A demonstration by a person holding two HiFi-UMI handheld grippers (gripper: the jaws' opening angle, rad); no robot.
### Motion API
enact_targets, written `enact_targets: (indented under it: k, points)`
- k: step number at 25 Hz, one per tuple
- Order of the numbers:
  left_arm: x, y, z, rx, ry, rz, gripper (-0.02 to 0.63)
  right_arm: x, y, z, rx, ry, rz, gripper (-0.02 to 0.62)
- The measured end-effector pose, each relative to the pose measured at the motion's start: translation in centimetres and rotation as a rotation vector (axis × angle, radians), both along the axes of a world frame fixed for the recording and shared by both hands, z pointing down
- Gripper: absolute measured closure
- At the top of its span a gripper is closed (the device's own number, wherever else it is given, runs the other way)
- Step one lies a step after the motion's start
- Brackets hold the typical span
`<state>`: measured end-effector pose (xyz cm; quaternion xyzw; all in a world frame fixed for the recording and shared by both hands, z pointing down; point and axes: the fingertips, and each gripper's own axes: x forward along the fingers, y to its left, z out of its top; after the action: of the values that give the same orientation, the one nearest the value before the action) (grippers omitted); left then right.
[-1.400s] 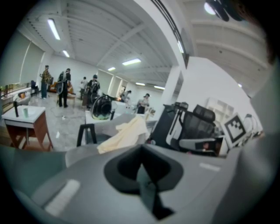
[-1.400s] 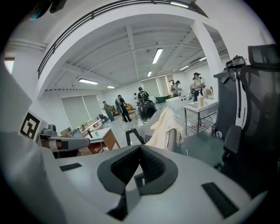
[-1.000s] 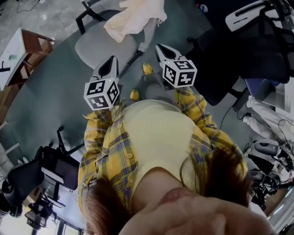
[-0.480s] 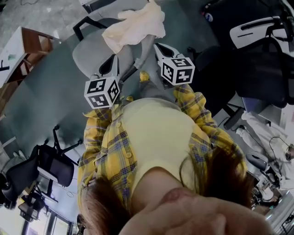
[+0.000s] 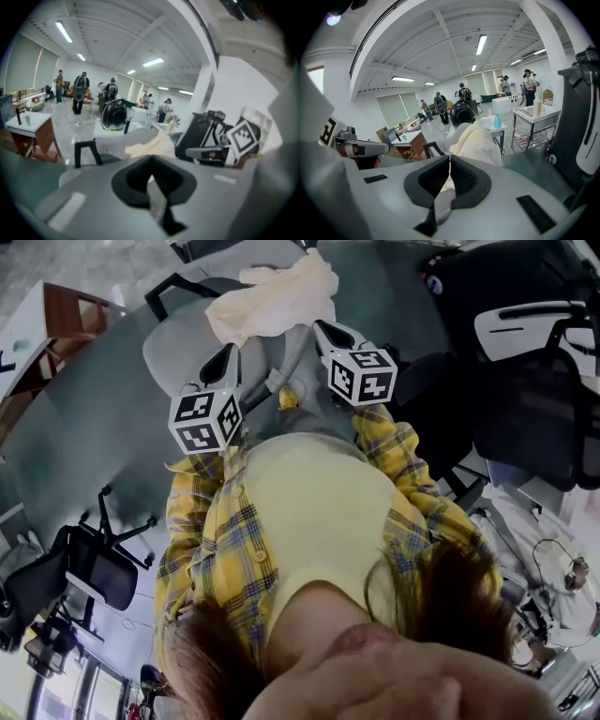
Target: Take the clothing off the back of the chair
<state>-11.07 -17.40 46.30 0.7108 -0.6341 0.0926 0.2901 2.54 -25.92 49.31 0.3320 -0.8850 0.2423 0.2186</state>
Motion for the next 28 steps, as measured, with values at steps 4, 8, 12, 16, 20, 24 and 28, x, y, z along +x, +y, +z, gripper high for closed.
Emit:
enact_targets:
  k: [4, 8, 12, 16, 20, 24, 28]
  points:
    - [0.4, -1.2, 0.4, -0.007, 0.005, -0.012, 0.600, 0.0, -1.4, 0.5, 0.012, 0.025, -0.047, 0.580]
    - [0.7, -2.1, 0.7, -0.014, 0.007, -0.025, 0.601, 0.0, -2.7, 1.2, 0.023, 0.051, -0.088, 0.580]
    - [0.8, -2.4, 1.2, -0.027, 0.013, -0.044, 0.601, 0.1, -3.3, 2.5, 0.051, 0.124, -0.157, 0.565]
    - [0.7, -2.7, 1.7, -0.038, 0.019, -0.063, 0.601, -0.4, -3.1, 3.8, 0.077, 0.183, -0.251, 0.410]
    - [0.7, -3.0, 1.9, -0.043, 0.021, -0.078, 0.600, -0.8, -3.1, 4.8, 0.146, 0.261, -0.310, 0.340]
    - [0.7, -3.3, 2.1, -0.048, 0.024, -0.091, 0.600, -0.7, -3.5, 6.1, 0.216, 0.364, -0.346, 0.313]
    - [0.6, -3.2, 2.2, -0.056, 0.018, -0.104, 0.600, -0.7, -4.1, 7.2, 0.314, 0.471, -0.387, 0.285]
